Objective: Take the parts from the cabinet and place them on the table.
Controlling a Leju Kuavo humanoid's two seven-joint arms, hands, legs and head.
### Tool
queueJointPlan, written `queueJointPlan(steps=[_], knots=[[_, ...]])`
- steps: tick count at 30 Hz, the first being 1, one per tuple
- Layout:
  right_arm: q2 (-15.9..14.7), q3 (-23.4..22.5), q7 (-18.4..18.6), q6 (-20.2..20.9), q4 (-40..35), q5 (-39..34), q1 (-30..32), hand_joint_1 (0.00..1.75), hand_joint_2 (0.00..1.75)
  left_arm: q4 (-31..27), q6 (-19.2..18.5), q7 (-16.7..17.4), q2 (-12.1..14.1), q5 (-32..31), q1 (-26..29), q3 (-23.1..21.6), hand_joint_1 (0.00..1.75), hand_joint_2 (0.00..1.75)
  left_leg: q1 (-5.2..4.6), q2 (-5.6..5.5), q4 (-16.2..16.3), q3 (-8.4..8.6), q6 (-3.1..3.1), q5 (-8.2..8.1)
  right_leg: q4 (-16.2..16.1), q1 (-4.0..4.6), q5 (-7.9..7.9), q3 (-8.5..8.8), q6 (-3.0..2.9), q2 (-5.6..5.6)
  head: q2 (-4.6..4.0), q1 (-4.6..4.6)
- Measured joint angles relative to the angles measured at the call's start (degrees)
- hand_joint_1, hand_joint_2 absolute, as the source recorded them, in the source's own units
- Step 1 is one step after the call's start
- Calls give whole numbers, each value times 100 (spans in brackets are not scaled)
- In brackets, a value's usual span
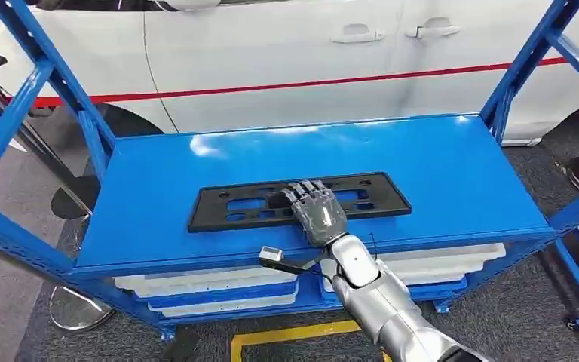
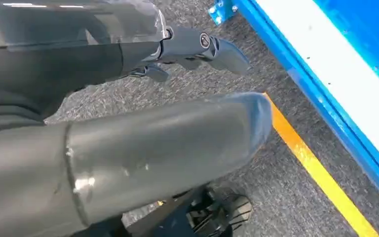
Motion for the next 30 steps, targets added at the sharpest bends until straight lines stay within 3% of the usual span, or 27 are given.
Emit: queueJointPlan(steps=[2,3,4,7,8,9,10,12,13,14,17,19,20,22,23,24,25,27,28,29,30], knots=[[4,0,-55,0,-61,-35,34,175,175,0,-48,-15,22,2,36,0,0,0,-7,-2,-20,10,66,63,-21,-7,13,26,74,1,0,-2],[2,0,-59,-2,-89,-46,38,175,175,0,-54,-20,24,0,36,0,0,0,48,14,-79,43,115,116,43,-11,-40,3,105,-5,0,4],[2,0,-59,-2,-107,-57,32,175,175,0,-54,-24,33,0,31,0,0,0,38,10,-91,47,133,123,198,-15,-169,-60,122,-8,0,0],[2,0,-85,-4,-157,-109,44,175,175,0,-54,-26,59,7,27,2,0,0,14,16,-84,41,174,116,1432,-19,-778,-630,154,-7,0,0],[0,0,-94,-4,-170,-109,60,175,175,0,-54,-26,68,26,33,7,0,0,9,16,-78,39,175,115,1691,-19,-827,-757,159,-8,0,2],[-2,0,-105,-4,-201,-118,79,175,175,0,-50,-24,72,57,39,9,0,0,9,15,-68,40,175,111,1684,-19,-741,-760,158,-8,0,2],[-4,-4,-137,-4,-232,-135,82,175,175,0,-41,-28,72,74,39,9,0,0,9,13,-50,40,168,102,1418,-19,-545,-636,151,-9,0,2],[-7,-13,-181,-7,-306,-142,67,175,175,0,-30,-74,70,122,22,13,0,0,12,10,1,40,144,65,479,-20,-84,-145,123,-17,0,2],[-13,-18,-203,-7,-350,-151,56,175,175,0,-26,-103,72,138,6,17,0,0,0,6,30,28,113,40,137,-12,-116,21,97,-22,0,2],[-13,-17,-223,-7,-406,-183,58,175,175,0,-19,-122,72,175,-20,26,0,0,-35,-4,74,5,83,21,96,3,-95,22,69,-17,0,-2],[-44,-94,-314,-7,-629,-303,66,175,175,0,-17,-168,66,208,-61,42,0,0,-21,-1,36,4,3,40,97,22,-86,5,-3,-2,0,2],[-48,-118,-380,-7,-821,-282,63,175,175,0,24,-186,66,208,-75,42,0,0,-8,3,193,-54,-62,-105,29,-24,-45,44,-71,-6,0,-2],[-50,-164,-413,-7,-987,-223,78,175,175,0,50,-195,55,210,-85,42,0,0,1,4,515,-194,-90,-313,29,-28,-45,38,-107,-9,0,-2],[-50,-238,-533,-4,-1290,-114,115,175,175,0,68,-199,48,210,-84,42,0,0,30,4,1402,-599,-134,-729,32,-10,-47,32,-113,-8,0,0],[-50,-284,-634,-4,-1474,-23,176,175,175,0,79,-205,46,214,-79,42,0,0,34,5,1724,-757,-148,-816,37,-3,-49,32,-117,-9,0,-2],[-48,-363,-785,-4,-1782,103,303,175,175,0,92,-216,39,219,-72,42,0,0,38,5,1797,-805,-152,-760,41,1,-53,34,-120,-13,0,0],[-33,-466,-964,-4,-2185,215,430,175,175,0,118,-230,37,223,-63,42,0,0,41,5,1576,-712,-145,-582,47,3,-60,34,-118,-14,0,-2],[85,-640,-1350,-7,-2988,269,605,175,175,0,160,-262,35,236,-52,42,0,0,41,4,655,-266,-102,-81,65,2,-74,42,-109,-4,0,-2],[151,-713,-1480,-4,-3315,267,644,175,175,0,182,-275,35,240,-51,42,0,0,37,5,186,-56,-62,61,67,1,-83,43,-98,3,0,-2],[210,-789,-1638,-7,-3629,238,666,175,175,0,201,-284,35,245,-57,42,0,0,-6,3,59,28,-39,-15,82,39,-90,29,-66,7,0,-2],[263,-870,-1874,-4,-3922,151,733,175,175,0,241,-291,28,264,-51,42,0,0,-9,-4,63,15,-7,-6,67,24,-79,26,-29,5,0,0]])
